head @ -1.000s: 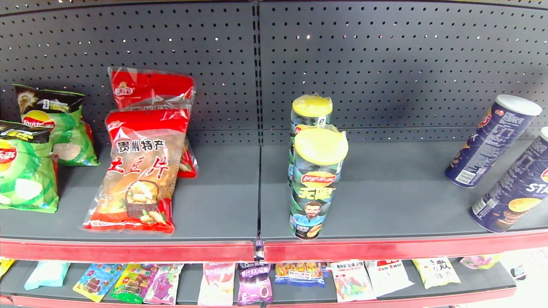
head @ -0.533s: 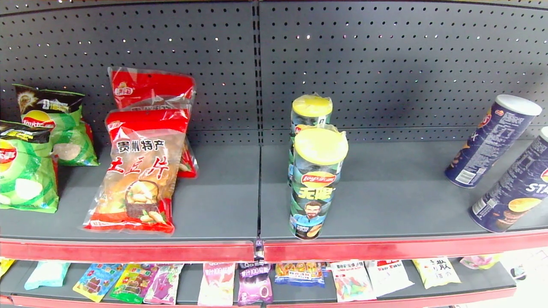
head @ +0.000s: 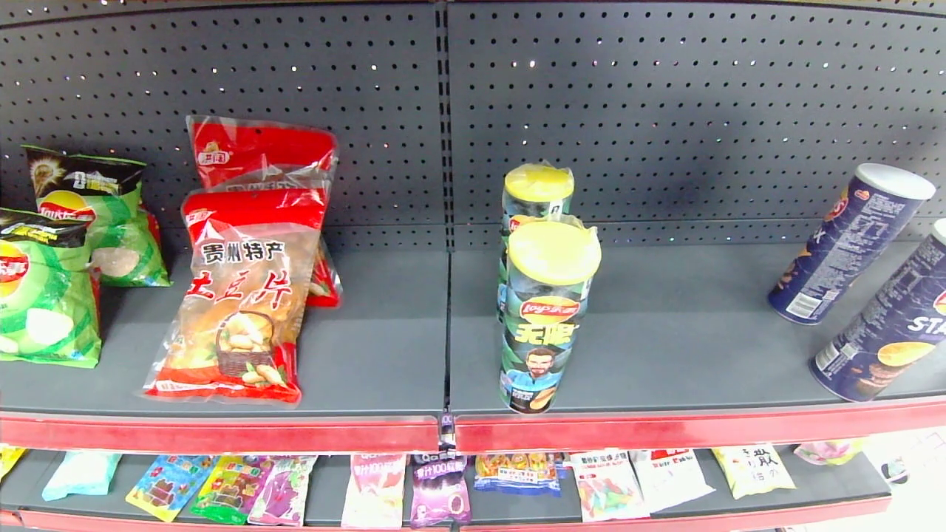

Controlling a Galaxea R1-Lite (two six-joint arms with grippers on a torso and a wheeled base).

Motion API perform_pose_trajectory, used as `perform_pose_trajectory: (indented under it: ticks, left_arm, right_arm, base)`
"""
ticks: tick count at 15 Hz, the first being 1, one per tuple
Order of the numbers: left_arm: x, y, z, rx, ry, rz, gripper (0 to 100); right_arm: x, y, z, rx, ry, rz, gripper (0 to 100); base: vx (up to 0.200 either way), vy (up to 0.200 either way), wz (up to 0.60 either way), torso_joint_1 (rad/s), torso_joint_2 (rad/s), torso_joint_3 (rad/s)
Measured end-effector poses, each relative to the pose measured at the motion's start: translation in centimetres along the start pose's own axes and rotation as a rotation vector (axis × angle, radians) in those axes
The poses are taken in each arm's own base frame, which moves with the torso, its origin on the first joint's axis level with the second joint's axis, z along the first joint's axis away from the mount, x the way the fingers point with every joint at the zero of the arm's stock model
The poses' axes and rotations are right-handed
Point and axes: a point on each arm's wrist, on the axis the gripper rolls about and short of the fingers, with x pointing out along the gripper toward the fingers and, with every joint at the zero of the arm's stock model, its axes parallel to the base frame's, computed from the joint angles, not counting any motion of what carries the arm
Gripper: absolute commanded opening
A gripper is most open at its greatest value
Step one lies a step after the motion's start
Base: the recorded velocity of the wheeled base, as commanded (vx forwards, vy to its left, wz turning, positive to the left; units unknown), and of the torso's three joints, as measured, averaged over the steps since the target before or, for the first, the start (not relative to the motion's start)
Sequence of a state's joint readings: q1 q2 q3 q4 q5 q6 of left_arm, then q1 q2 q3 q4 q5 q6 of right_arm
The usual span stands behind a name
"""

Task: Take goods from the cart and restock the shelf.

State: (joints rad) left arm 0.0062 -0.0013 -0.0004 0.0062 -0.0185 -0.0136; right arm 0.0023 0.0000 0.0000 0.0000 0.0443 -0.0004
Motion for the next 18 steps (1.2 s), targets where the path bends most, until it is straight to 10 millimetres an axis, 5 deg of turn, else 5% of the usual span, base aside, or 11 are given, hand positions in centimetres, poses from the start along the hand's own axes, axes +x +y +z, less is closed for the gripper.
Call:
perform_pose_trajectory:
  ticks: [4,9,18]
  left_arm:
    - [0.00,0.00,0.00,0.000,0.000,-0.001,100]
    - [0.00,0.00,-0.01,0.000,0.000,0.000,100]
    - [0.00,0.00,0.01,0.000,0.000,-0.001,100]
  right_arm:
    - [0.00,0.00,0.00,0.000,0.000,0.000,100]
    - [0.00,0.00,0.00,0.000,0.000,0.000,100]
    - [0.00,0.00,0.00,0.000,0.000,0.000,100]
  base:
    - [-0.200,0.000,0.00,0.007,0.00,0.001]
    - [0.000,0.000,0.00,0.000,0.00,0.000]
    - [0.000,-0.200,0.00,0.006,0.00,0.002]
